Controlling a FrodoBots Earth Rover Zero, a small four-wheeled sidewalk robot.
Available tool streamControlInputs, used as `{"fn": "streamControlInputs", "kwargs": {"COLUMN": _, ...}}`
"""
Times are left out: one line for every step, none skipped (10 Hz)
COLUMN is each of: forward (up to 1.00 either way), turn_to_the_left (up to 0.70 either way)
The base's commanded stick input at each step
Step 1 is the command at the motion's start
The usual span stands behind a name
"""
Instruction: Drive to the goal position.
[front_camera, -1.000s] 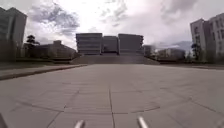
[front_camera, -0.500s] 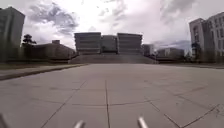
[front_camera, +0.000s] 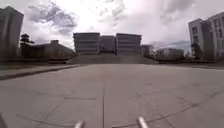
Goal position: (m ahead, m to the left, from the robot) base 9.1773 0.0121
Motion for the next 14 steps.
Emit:
{"fn": "streamControlInputs", "kwargs": {"forward": 1.00, "turn_to_the_left": 0.01}}
{"fn": "streamControlInputs", "kwargs": {"forward": 1.00, "turn_to_the_left": 0.01}}
{"fn": "streamControlInputs", "kwargs": {"forward": 1.00, "turn_to_the_left": 0.01}}
{"fn": "streamControlInputs", "kwargs": {"forward": 1.00, "turn_to_the_left": 0.01}}
{"fn": "streamControlInputs", "kwargs": {"forward": 1.00, "turn_to_the_left": 0.01}}
{"fn": "streamControlInputs", "kwargs": {"forward": 1.00, "turn_to_the_left": 0.01}}
{"fn": "streamControlInputs", "kwargs": {"forward": 1.00, "turn_to_the_left": 0.01}}
{"fn": "streamControlInputs", "kwargs": {"forward": 1.00, "turn_to_the_left": 0.01}}
{"fn": "streamControlInputs", "kwargs": {"forward": 1.00, "turn_to_the_left": 0.01}}
{"fn": "streamControlInputs", "kwargs": {"forward": 1.00, "turn_to_the_left": 0.01}}
{"fn": "streamControlInputs", "kwargs": {"forward": 1.00, "turn_to_the_left": 0.01}}
{"fn": "streamControlInputs", "kwargs": {"forward": 1.00, "turn_to_the_left": 0.01}}
{"fn": "streamControlInputs", "kwargs": {"forward": 1.00, "turn_to_the_left": 0.01}}
{"fn": "streamControlInputs", "kwargs": {"forward": 1.00, "turn_to_the_left": 0.01}}
